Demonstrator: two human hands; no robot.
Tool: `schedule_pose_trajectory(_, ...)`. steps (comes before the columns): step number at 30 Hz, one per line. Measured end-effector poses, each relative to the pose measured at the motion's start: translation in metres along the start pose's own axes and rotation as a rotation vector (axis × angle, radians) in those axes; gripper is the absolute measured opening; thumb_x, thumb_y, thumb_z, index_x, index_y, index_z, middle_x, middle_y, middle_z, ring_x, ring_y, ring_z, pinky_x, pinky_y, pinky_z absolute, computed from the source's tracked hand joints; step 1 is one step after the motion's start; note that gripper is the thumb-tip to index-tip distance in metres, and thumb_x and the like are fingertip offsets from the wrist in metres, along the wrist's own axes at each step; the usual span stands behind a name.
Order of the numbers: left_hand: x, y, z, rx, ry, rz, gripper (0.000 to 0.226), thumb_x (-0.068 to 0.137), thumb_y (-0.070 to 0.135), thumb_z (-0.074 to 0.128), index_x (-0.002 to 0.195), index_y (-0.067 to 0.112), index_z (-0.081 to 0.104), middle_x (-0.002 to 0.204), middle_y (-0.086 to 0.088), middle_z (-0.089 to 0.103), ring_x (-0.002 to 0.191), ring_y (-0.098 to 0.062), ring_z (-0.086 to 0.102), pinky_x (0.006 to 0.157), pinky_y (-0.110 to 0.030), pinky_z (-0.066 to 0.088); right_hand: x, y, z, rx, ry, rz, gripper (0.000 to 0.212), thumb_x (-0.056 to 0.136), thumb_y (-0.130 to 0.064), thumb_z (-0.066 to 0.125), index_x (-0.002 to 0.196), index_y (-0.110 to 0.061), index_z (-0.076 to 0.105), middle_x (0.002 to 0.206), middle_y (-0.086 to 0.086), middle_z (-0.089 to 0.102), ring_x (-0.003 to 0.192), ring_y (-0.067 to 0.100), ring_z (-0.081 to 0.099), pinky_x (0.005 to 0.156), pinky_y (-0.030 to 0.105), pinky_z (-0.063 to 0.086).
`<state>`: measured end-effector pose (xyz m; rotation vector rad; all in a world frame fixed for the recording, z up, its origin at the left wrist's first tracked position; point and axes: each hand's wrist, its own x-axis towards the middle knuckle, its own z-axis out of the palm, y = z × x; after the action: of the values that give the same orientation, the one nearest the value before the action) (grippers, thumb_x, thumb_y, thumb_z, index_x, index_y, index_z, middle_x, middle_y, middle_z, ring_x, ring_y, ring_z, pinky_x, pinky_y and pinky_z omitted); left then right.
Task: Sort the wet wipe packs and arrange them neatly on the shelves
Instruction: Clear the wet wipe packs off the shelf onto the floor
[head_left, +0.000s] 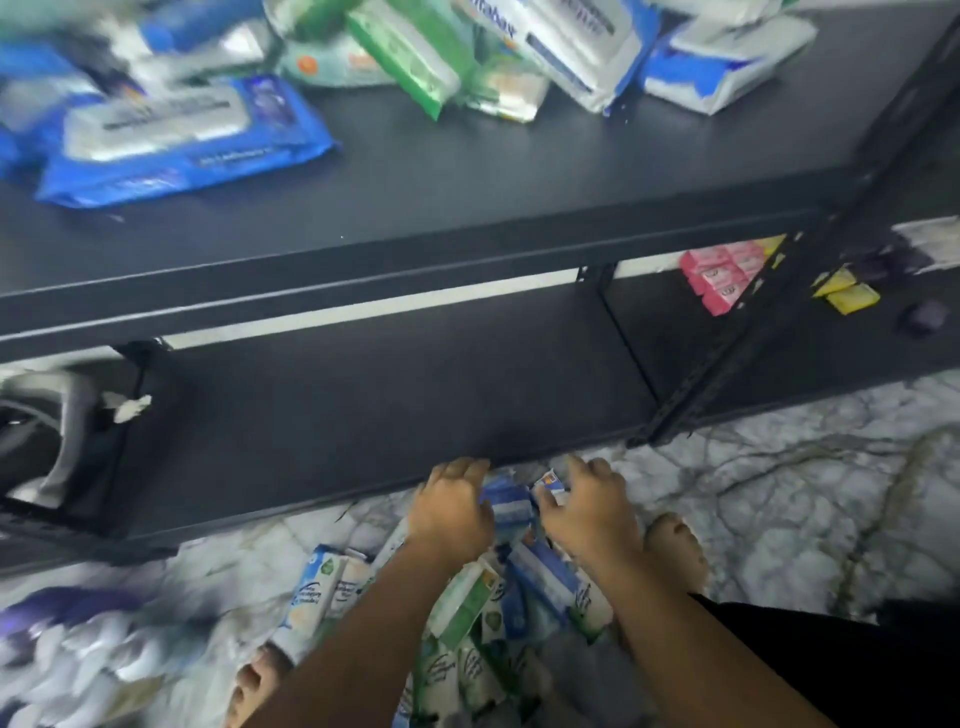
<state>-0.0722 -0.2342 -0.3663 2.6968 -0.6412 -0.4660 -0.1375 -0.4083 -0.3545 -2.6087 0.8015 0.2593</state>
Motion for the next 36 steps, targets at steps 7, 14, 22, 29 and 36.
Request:
schedule_pose_trajectory(7,-0.049,0.039,-0.101,-0.071,0.282,0.131,0.054,0.086,0.029,0.046,0.139,0.025,0.056,0.135,0.005,0.061,0.125,-0.022,0.055,0.095,-0.037,0.052,-0.032,-0.059,-0.099,0.137,0.243,-0.221,0.054,0.09,-0.049,0.06,0.138,-0.022,0.056,0.128,0.006,0.056,0.12,0.032,0.05,0.093,0.043,0.051)
schedule_pose_trajectory(14,-0.07,0.095,-0.221,-0.075,0.57,0.358,0.041,0.083,0.023,0.05,0.122,0.024,0.061,0.115,0.006,0.066,0.106,-0.022,0.062,0.084,-0.038,0.055,-0.055,-0.084,-0.211,0.312,0.693,-0.471,0.018,0.081,-0.023,0.067,0.096,-0.015,0.073,0.086,-0.002,0.062,0.085,0.026,0.059,0.073,0.034,0.051)
schedule_pose_trajectory(22,-0.021,0.125,-0.288,0.031,0.639,0.412,0.036,0.083,0.025,0.051,0.118,0.025,0.06,0.109,0.005,0.062,0.102,-0.024,0.06,0.078,-0.042,0.055,-0.021,-0.093,-0.311,0.185,0.68,-0.441,0.025,0.086,-0.025,0.066,0.111,-0.02,0.068,0.101,-0.003,0.06,0.101,0.022,0.054,0.085,0.034,0.048)
schedule_pose_trajectory(29,0.049,0.115,-0.326,0.143,0.609,0.274,0.038,0.087,0.032,0.054,0.123,0.021,0.057,0.117,-0.002,0.059,0.112,-0.029,0.055,0.084,-0.043,0.053,0.039,-0.121,-0.331,0.125,0.567,-0.464,0.036,0.087,-0.03,0.066,0.122,-0.021,0.063,0.115,-0.002,0.062,0.115,0.025,0.052,0.096,0.045,0.048)
schedule_pose_trajectory(36,0.099,0.087,-0.36,0.315,0.546,0.14,0.068,0.079,0.026,0.052,0.146,0.016,0.042,0.156,-0.004,0.035,0.137,-0.032,0.033,0.109,-0.049,0.037,0.079,-0.176,-0.31,-0.001,0.524,-0.657,0.04,0.094,-0.026,0.053,0.132,-0.025,0.061,0.13,-0.004,0.059,0.121,0.027,0.045,0.098,0.047,0.043)
